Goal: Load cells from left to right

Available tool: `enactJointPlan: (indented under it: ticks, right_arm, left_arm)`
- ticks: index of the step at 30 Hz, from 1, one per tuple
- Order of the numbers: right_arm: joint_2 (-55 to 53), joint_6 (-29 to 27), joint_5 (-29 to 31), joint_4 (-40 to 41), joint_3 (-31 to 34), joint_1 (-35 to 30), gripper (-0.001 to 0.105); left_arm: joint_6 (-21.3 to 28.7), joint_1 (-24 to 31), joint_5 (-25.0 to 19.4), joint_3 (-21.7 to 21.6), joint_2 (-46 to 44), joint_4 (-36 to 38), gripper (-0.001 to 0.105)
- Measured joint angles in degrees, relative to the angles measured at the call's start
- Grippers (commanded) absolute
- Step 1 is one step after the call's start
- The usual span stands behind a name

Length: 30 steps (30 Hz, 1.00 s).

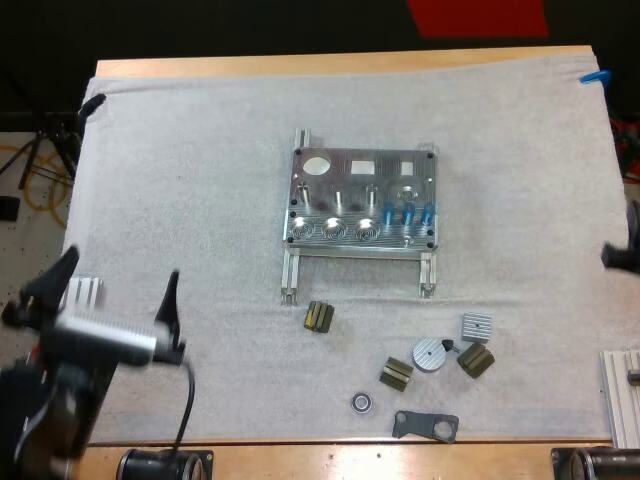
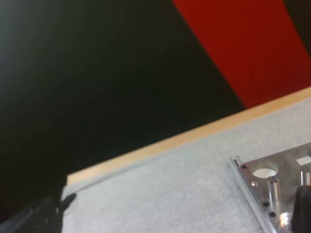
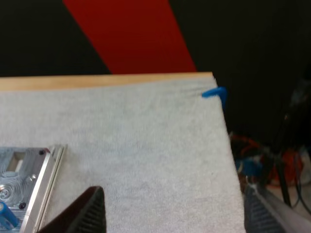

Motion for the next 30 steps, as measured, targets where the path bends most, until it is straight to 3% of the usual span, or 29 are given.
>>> enactJointPlan:
  ticks: [11, 15, 21, 25, 30]
  right_arm:
    - [-27.4, 0.0, 0.0, 0.3, 11.8, 0.0, 0.059]
    - [-35.4, 0.0, 0.0, 0.9, 14.2, 0.0, 0.059]
    - [-37.0, 0.0, 0.3, 6.1, 14.2, 0.0, 0.059]
    - [-37.0, 0.0, 0.0, 6.7, 14.7, 0.0, 0.059]
    - [-37.0, 0.1, 0.0, 7.3, 16.8, 0.0, 0.059]
  left_arm:
    - [0.3, 0.0, 0.0, 6.5, -20.0, 14.3, 0.094]
    - [0.3, 0.0, 0.0, 6.6, -20.8, 18.9, 0.094]
    - [0.3, 0.0, 0.9, 6.1, -20.8, 28.5, 0.094]
    - [0.2, 0.0, 0.8, 6.1, -20.8, 28.4, 0.094]
    - [-3.2, 0.0, 0.8, 9.0, -20.8, 20.6, 0.094]
